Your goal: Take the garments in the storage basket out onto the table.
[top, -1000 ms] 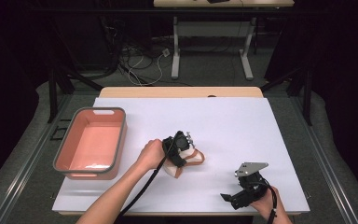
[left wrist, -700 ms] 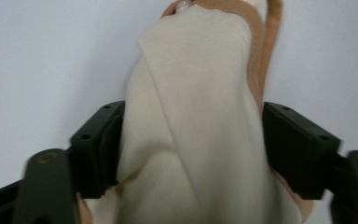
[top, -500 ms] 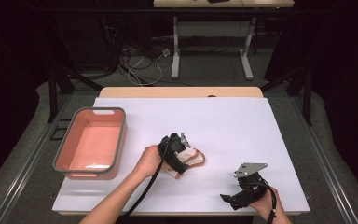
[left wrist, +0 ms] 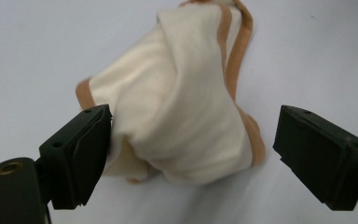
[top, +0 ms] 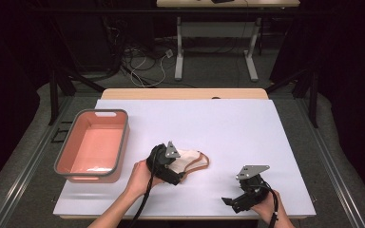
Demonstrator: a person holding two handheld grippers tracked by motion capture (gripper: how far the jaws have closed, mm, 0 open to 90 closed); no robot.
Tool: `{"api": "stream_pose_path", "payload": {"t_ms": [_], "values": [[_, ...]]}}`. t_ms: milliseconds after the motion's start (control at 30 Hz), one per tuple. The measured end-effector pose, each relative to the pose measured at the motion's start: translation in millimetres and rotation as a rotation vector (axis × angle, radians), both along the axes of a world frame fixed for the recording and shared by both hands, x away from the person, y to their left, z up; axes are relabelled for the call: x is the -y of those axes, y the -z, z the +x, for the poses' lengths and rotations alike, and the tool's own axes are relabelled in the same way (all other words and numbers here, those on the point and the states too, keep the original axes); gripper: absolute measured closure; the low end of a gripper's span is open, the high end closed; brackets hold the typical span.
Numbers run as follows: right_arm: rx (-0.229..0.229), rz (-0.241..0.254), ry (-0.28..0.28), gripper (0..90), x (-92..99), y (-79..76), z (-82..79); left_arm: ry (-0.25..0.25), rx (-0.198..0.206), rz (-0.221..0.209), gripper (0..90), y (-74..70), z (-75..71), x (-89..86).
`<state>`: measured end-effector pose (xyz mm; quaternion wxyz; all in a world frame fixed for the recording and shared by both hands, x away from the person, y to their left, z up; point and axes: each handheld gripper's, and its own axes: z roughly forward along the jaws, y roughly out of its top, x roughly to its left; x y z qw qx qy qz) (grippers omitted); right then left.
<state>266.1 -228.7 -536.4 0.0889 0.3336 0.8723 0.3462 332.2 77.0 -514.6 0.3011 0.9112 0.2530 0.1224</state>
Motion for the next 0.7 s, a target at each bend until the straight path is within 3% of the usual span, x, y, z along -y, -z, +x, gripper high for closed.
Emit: {"api": "stream_pose_path", "payload": {"t_ms": [433, 700], "values": [[0.012, -0.024, -0.001, 0.0, -8.1, -2.1, 5.6, -0.045, -0.008, -0.015, 11.6, 8.1, -17.1, -31.7], [0.025, -0.027, 0.006, 0.1, -19.0, -8.5, 20.1, -0.063, -0.007, -0.021, 11.6, 8.9, -20.7, -41.4]]}}
